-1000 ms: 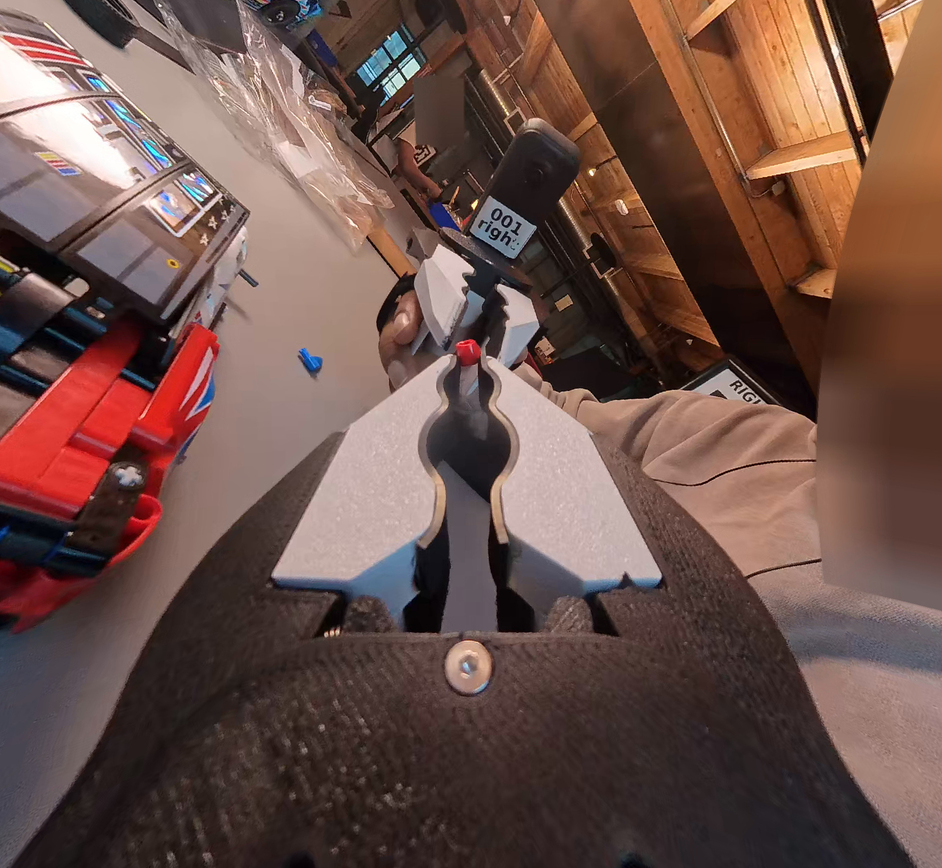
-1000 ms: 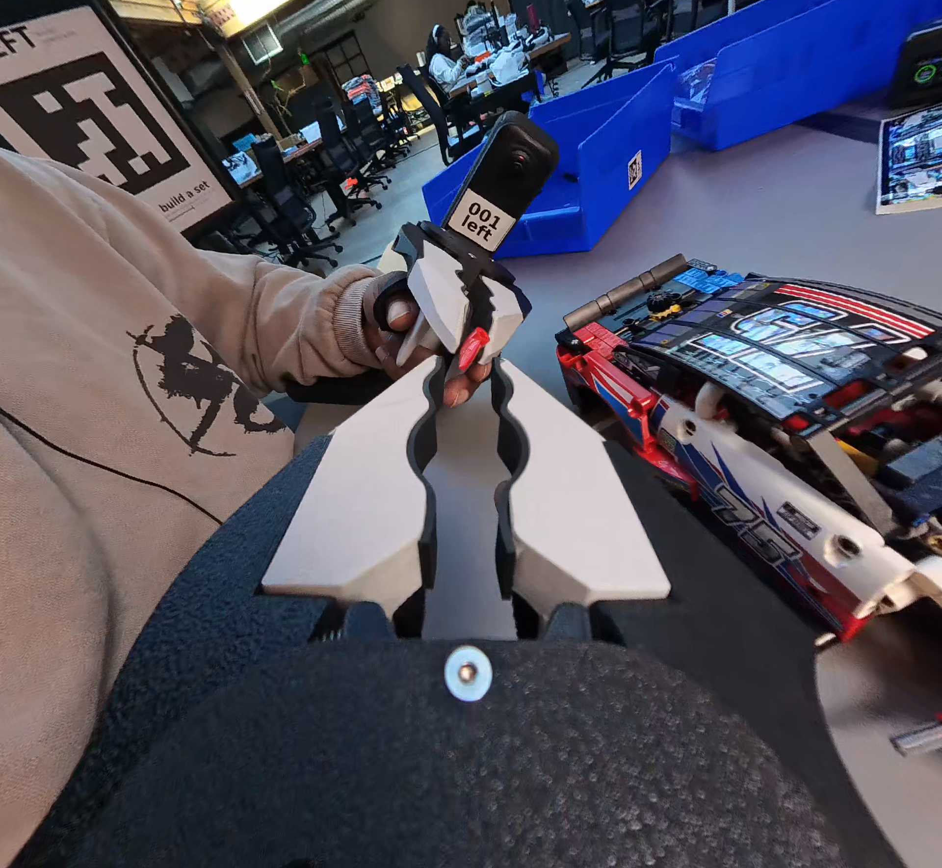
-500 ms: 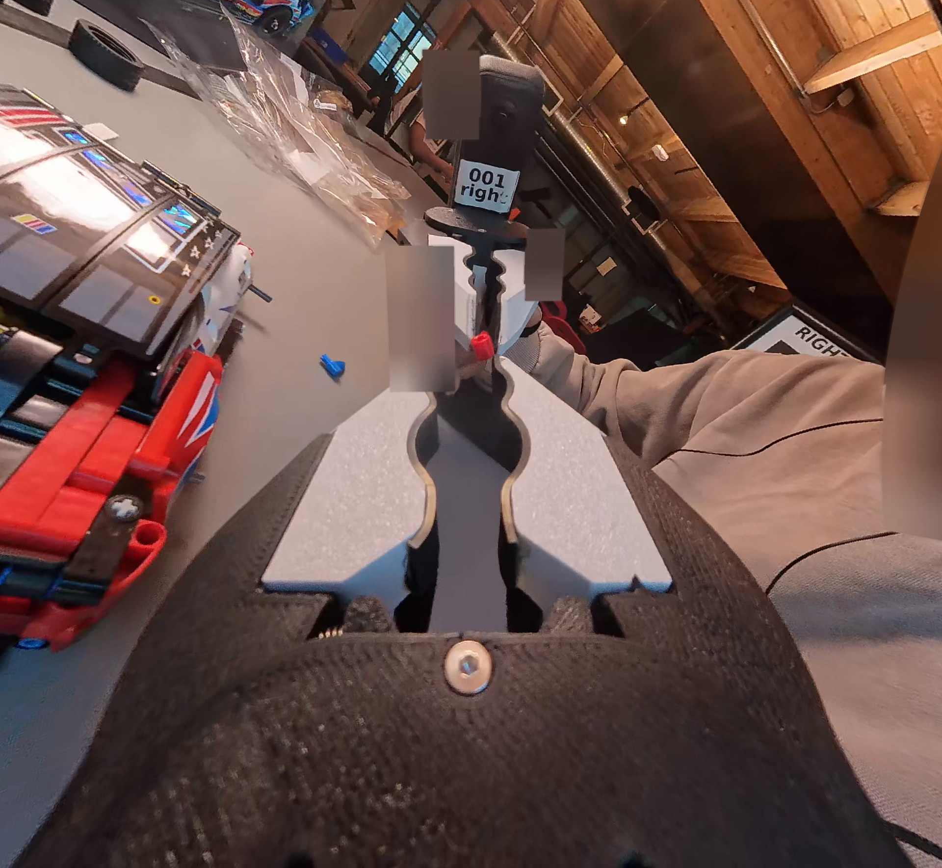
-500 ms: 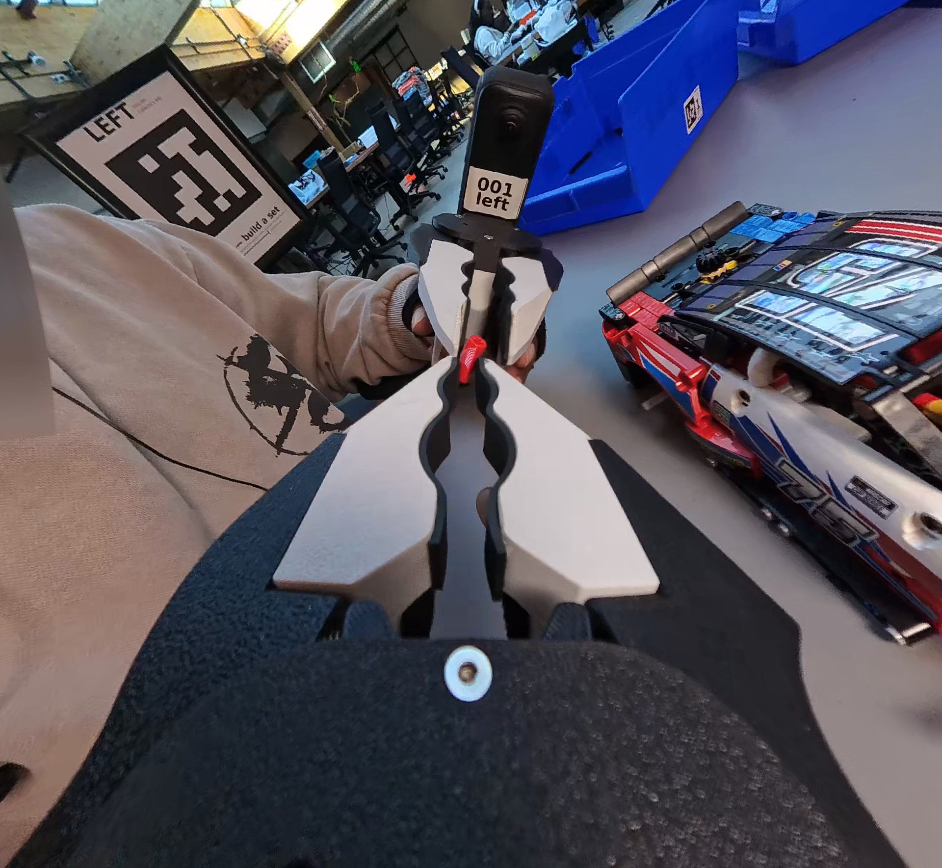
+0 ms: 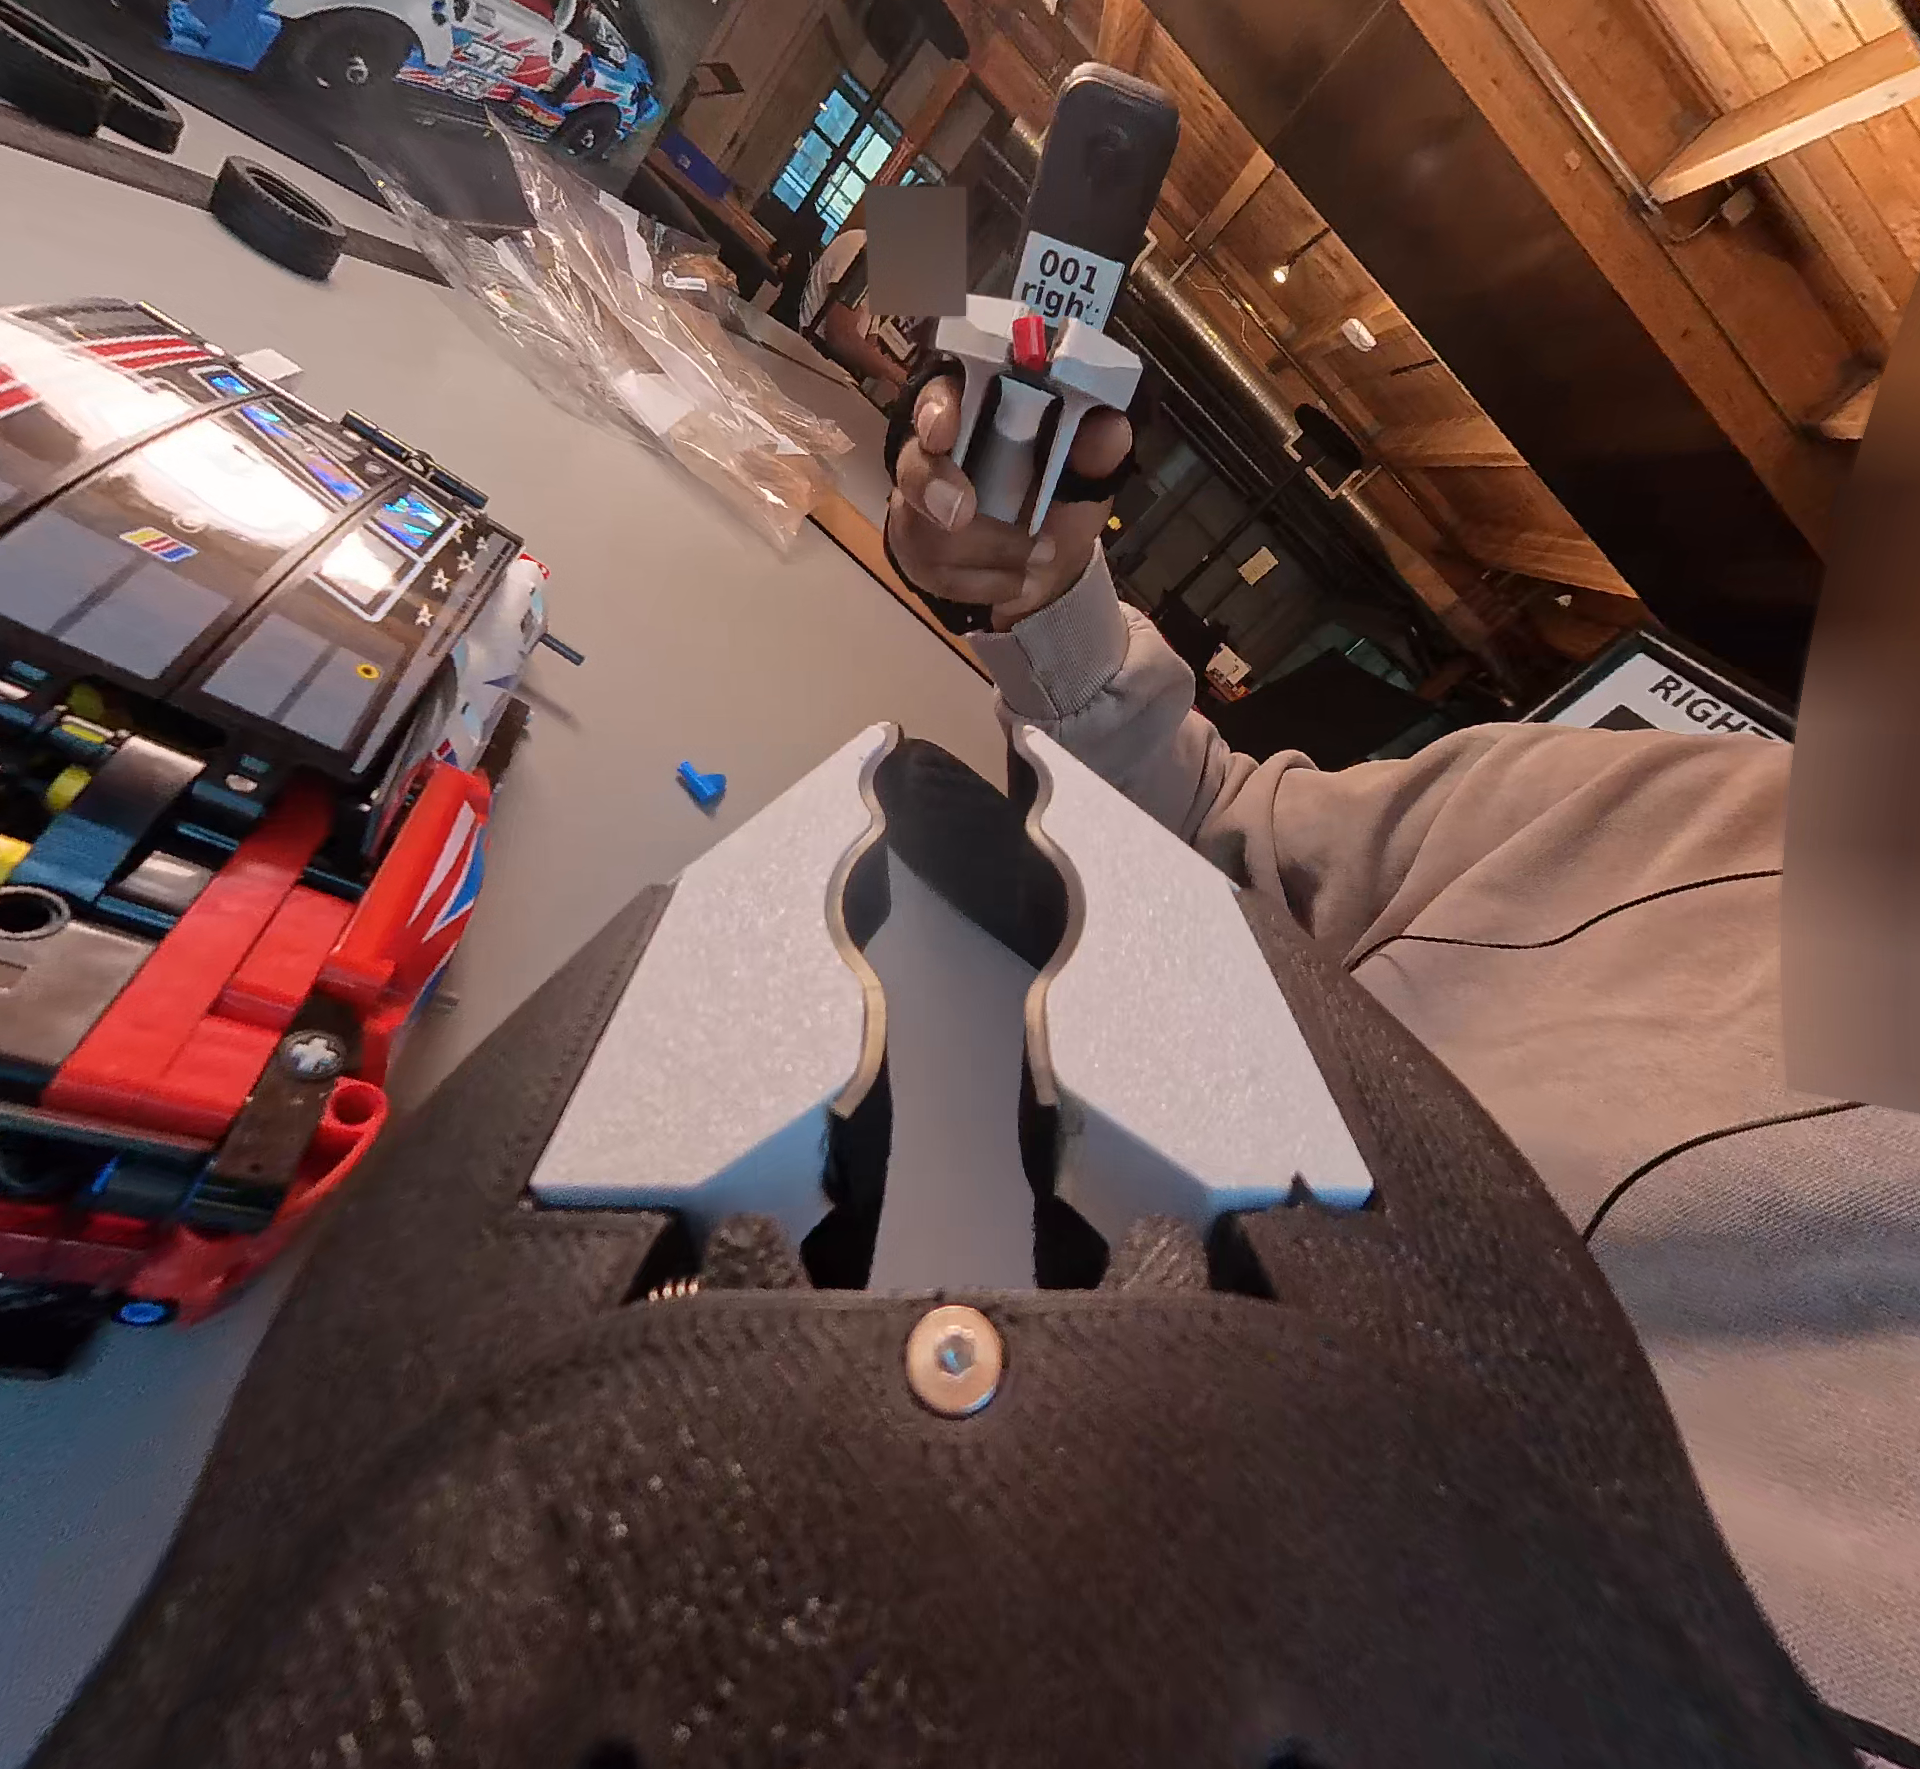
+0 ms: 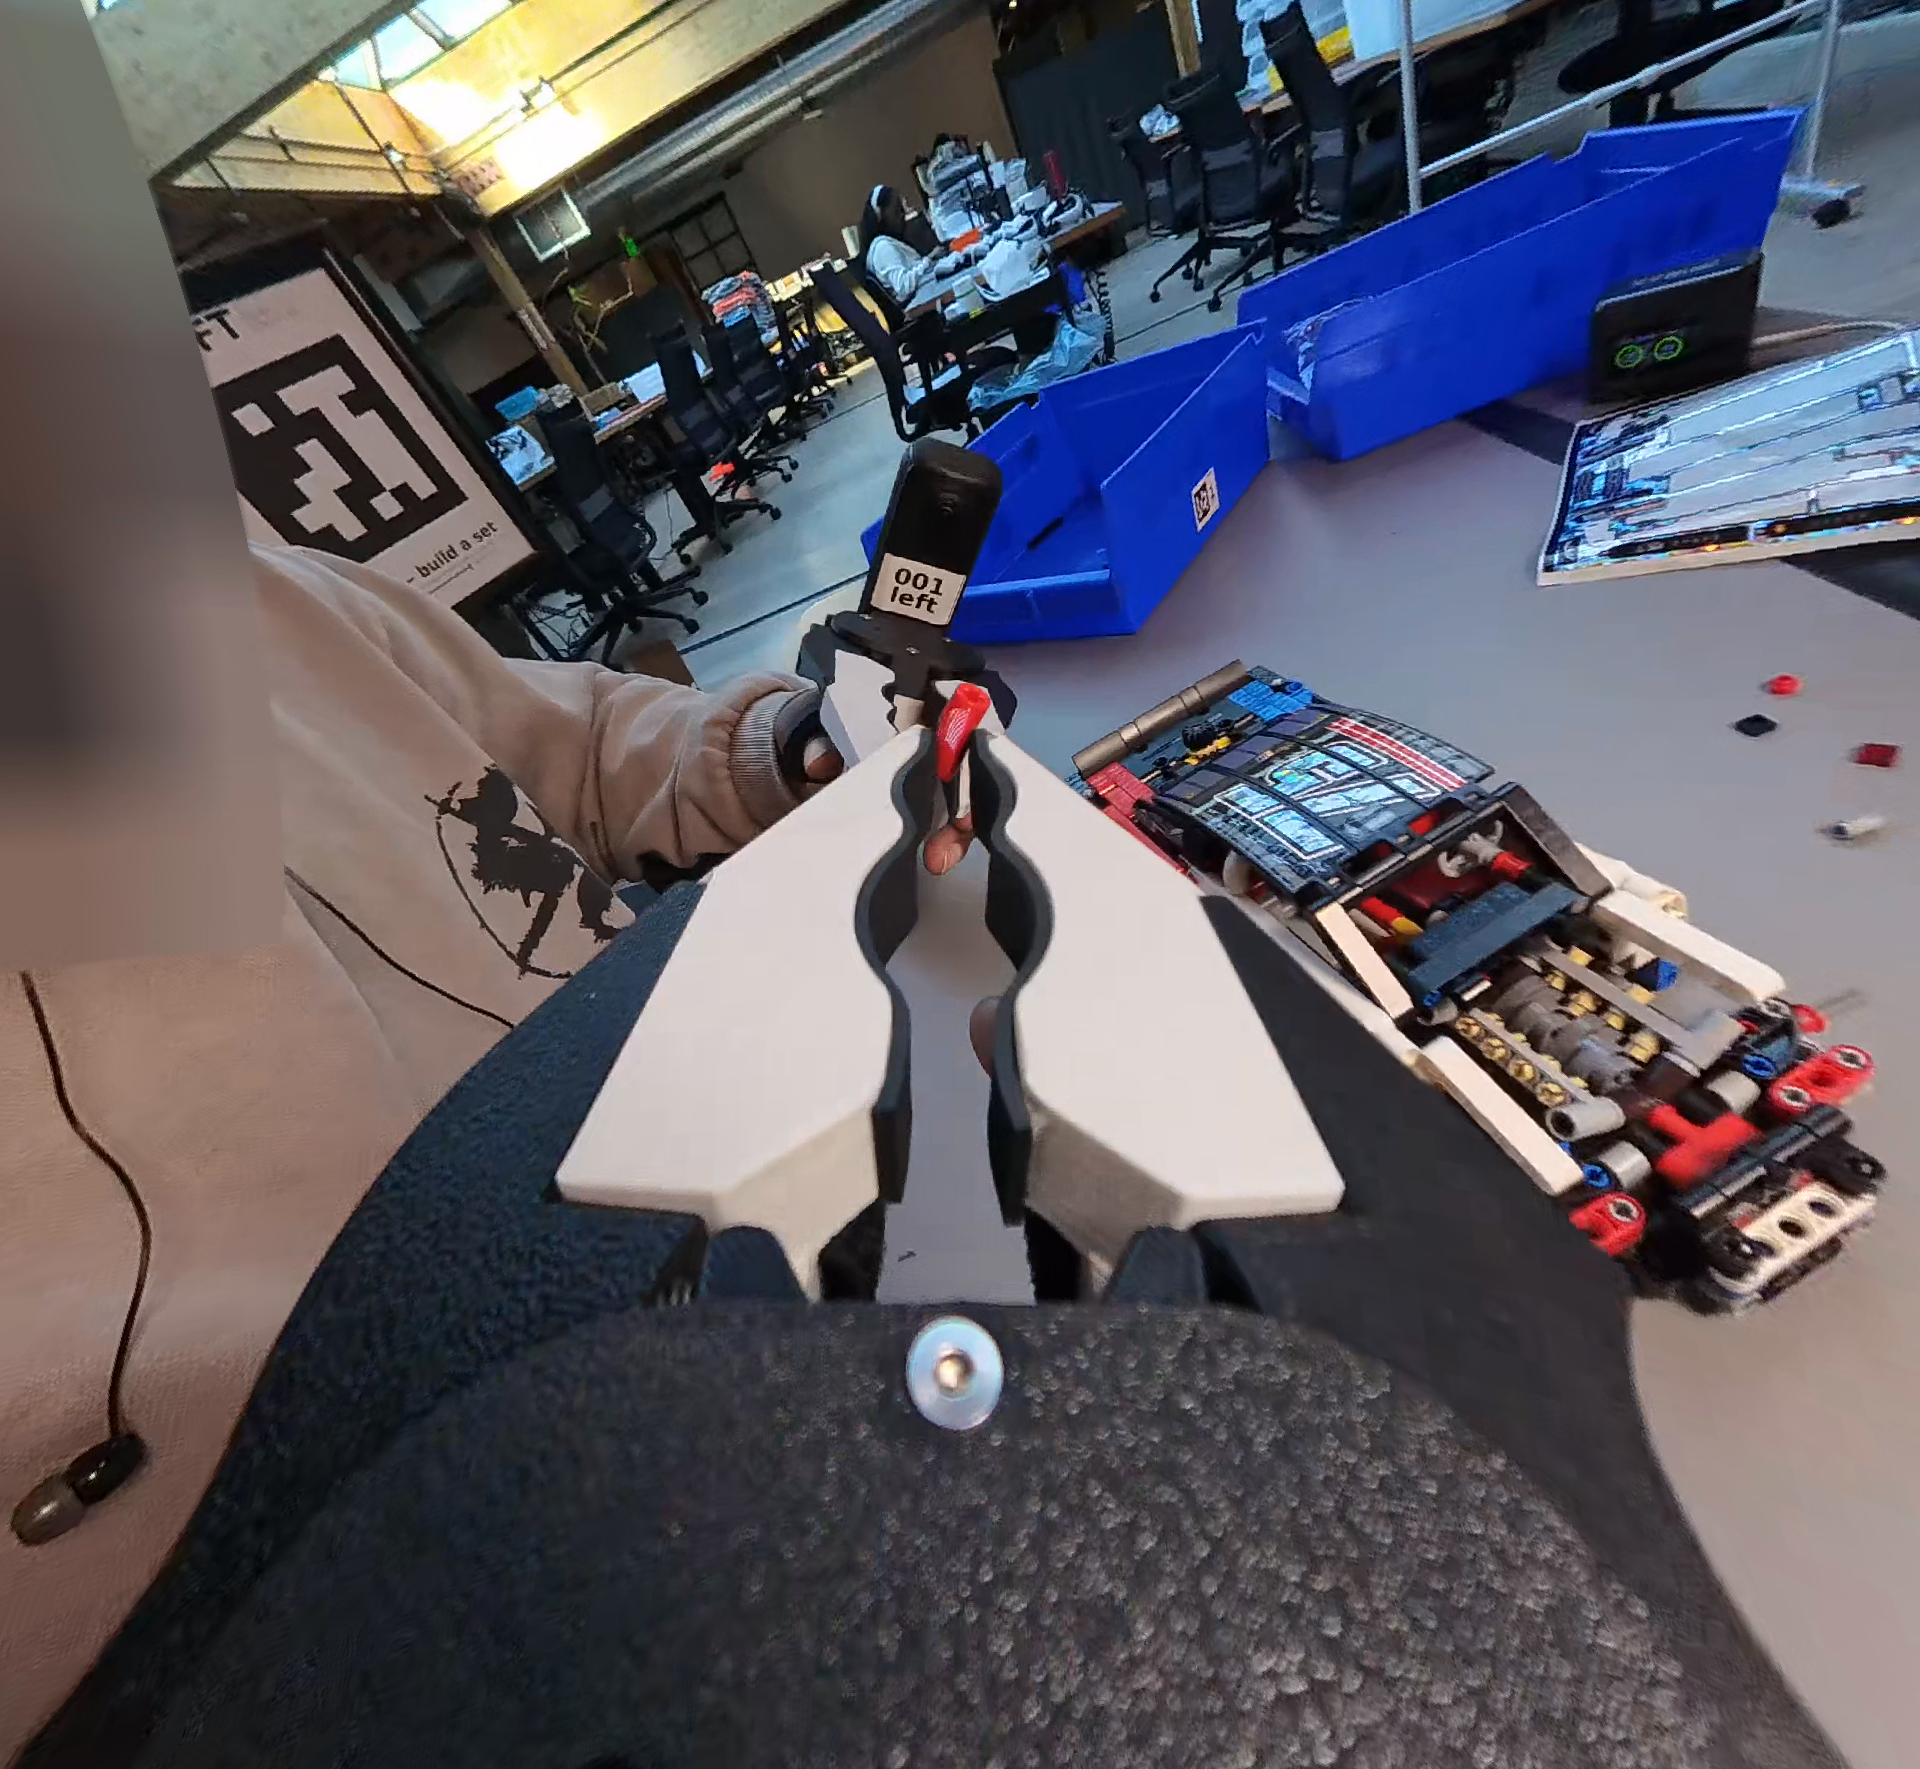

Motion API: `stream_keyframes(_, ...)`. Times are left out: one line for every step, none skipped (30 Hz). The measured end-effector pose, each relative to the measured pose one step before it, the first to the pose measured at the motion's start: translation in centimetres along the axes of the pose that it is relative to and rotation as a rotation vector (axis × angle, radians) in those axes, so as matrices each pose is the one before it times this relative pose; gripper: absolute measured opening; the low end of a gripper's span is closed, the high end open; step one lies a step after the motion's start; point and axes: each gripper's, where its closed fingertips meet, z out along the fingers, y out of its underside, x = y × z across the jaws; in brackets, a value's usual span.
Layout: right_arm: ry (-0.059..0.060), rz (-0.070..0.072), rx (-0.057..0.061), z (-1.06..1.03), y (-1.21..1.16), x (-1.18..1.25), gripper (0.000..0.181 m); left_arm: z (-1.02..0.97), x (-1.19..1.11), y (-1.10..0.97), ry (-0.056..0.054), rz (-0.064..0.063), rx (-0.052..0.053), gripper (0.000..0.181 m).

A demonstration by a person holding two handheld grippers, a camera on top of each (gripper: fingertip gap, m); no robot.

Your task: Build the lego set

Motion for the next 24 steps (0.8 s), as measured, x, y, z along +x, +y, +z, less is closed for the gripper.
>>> stream_keyframes(0.0036, 0.0004, -0.0003, -0.190, -0.041, 0.099, 0.003, 0.029, -0.084, 0.101, -0.0042, 0.0006, -0.0042, 0.017)
stream_keyframes(0.0037, 0.0002, -0.0010, -0.100, 0.011, 0.120, 0.003, 0.038, -0.061, 0.102, -0.0027, 0.0008, -0.0039, 0.016)
stream_keyframes(0.0013, 0.0021, -0.0013, -0.033, 0.061, 0.110, 0.003, 0.021, -0.040, 0.066, -0.0017, 0.0019, -0.0027, 0.017)
stream_keyframes(-0.0009, 0.0046, -0.0027, 0.017, 0.120, 0.087, 0.003, 0.012, -0.035, 0.050, -0.0024, 0.0033, -0.0020, 0.017)
stream_keyframes(-0.0008, 0.0047, -0.0035, 0.061, 0.142, 0.082, 0.003, -0.004, -0.039, 0.022, -0.0035, 0.0052, -0.0015, 0.017)
stream_keyframes(-0.0006, 0.0039, -0.0017, 0.079, 0.144, 0.078, 0.003, -0.019, -0.046, 0.022, -0.0039, 0.0053, -0.0016, 0.017)
stream_keyframes(-0.0029, 0.0060, -0.0032, 0.120, 0.168, 0.038, 0.003, 0.005, -0.030, 0.016, -0.0032, 0.0037, -0.0013, 0.017)
stream_keyframes(-0.0035, 0.0073, -0.0053, 0.149, 0.208, 0.037, 0.003, -0.004, -0.022, 0.015, -0.0016, 0.0016, -0.0004, 0.017)
stream_keyframes(-0.0019, 0.0044, -0.0068, 0.172, 0.250, 0.051, 0.003, 0.006, 0.002, 0.011, 0.0008, -0.0014, 0.0000, 0.017)
stream_keyframes(-0.0021, 0.0022, -0.0100, 0.212, 0.309, 0.045, 0.003, 0.015, 0.001, 0.035, 0.0017, -0.0037, -0.0007, 0.016)
stream_keyframes(-0.0044, 0.0023, -0.0124, 0.217, 0.342, 0.005, 0.003, 0.019, -0.018, 0.050, 0.0012, -0.0045, -0.0009, 0.016)
stream_keyframes(-0.0053, 0.0035, -0.0102, 0.235, 0.306, -0.015, 0.003, 0.033, -0.039, 0.052, 0.0001, -0.0038, -0.0010, 0.016)
stream_keyframes(-0.0055, 0.0050, -0.0074, 0.228, 0.266, -0.024, 0.003, 0.022, -0.036, 0.064, -0.0004, -0.0019, -0.0014, 0.017)
stream_keyframes(-0.0065, 0.0057, -0.0090, 0.231, 0.269, -0.033, 0.003, 0.031, -0.042, 0.062, -0.0010, -0.0005, -0.0023, 0.017)
stream_keyframes(-0.0054, 0.0031, -0.0092, 0.212, 0.262, -0.047, 0.003, 0.023, -0.021, 0.062, -0.0011, 0.0005, -0.0024, 0.017)
stream_keyframes(-0.0037, 0.0011, -0.0062, 0.176, 0.211, -0.025, 0.003, 0.014, -0.004, 0.038, -0.0004, 0.0014, -0.0019, 0.017)
stream_keyframes(-0.0045, 0.0026, -0.0041, 0.177, 0.182, -0.046, 0.003, 0.012, 0.010, 0.024, -0.0003, 0.0012, -0.0011, 0.017)
stream_keyframes(-0.0053, 0.0045, -0.0062, 0.192, 0.203, -0.040, 0.003, 0.018, 0.012, 0.006, -0.0004, 0.0017, -0.0004, 0.017)
stream_keyframes(-0.0017, 0.0027, -0.0088, 0.195, 0.245, 0.004, 0.003, 0.002, -0.014, 0.015, -0.0016, 0.0021, -0.0006, 0.017)
stream_keyframes(0.0052, -0.0002, -0.0129, 0.246, 0.319, 0.109, 0.003, 0.007, -0.019, 0.017, -0.0017, 0.0019, -0.0010, 0.017)
stream_keyframes(0.0090, -0.0033, -0.0192, 0.281, 0.417, 0.151, 0.003, 0.004, -0.023, 0.028, -0.0017, 0.0015, -0.0013, 0.017)
stream_keyframes(0.0052, -0.0048, -0.0195, 0.350, 0.453, 0.069, 0.003, 0.007, -0.027, 0.034, -0.0025, 0.0021, -0.0019, 0.017)
stream_keyframes(0.0019, -0.0032, -0.0183, 0.429, 0.443, -0.006, 0.003, 0.023, -0.037, 0.049, -0.0031, 0.0031, -0.0025, 0.017)
stream_keyframes(-0.0020, -0.0033, -0.0199, 0.487, 0.471, -0.075, 0.004, 0.037, -0.066, 0.068, -0.0045, 0.0030, -0.0035, 0.018)
